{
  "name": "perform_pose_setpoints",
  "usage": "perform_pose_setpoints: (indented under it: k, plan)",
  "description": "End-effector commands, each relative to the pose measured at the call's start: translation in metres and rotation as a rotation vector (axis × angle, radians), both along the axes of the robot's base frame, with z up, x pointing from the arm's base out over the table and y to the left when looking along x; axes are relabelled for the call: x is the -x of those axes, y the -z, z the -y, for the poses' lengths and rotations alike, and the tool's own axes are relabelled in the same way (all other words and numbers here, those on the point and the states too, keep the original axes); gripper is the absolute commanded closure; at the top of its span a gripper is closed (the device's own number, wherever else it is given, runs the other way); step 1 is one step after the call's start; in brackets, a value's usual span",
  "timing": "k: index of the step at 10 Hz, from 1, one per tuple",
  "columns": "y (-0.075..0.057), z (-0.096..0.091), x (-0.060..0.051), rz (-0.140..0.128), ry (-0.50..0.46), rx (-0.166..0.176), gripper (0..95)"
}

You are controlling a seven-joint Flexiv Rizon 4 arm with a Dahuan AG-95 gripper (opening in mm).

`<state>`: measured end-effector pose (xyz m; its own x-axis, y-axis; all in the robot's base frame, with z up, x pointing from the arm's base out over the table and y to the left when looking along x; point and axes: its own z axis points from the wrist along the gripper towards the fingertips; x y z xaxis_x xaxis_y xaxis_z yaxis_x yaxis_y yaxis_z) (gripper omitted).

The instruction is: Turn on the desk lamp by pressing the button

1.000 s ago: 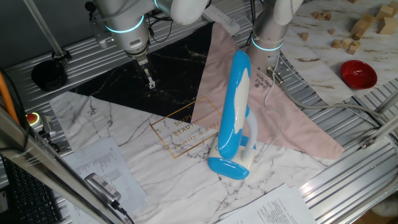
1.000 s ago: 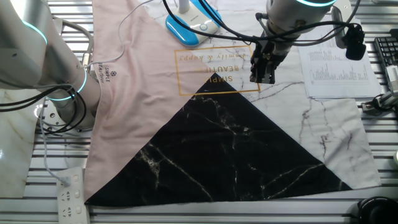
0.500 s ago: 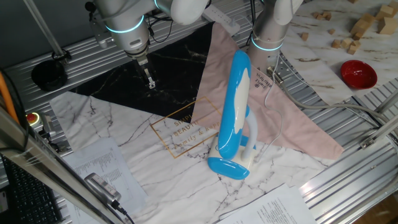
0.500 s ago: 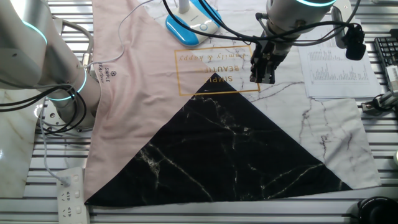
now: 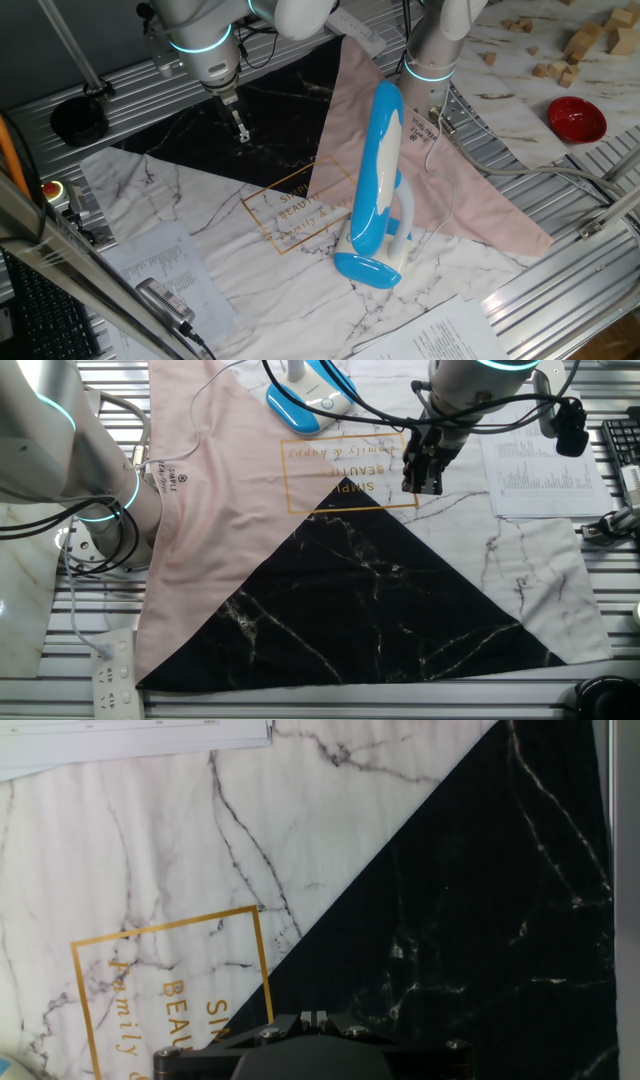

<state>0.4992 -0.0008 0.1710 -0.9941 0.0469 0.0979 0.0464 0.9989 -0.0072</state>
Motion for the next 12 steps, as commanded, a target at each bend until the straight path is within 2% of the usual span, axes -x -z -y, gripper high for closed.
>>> perform_pose_setpoints:
  k: [1, 12]
  plan:
    - [0.0000, 0.0002, 0.0000, 0.000, -0.003, 0.001, 95.0]
    - [0.0000, 0.0002, 0.0000, -0.012, 0.008, 0.006, 95.0]
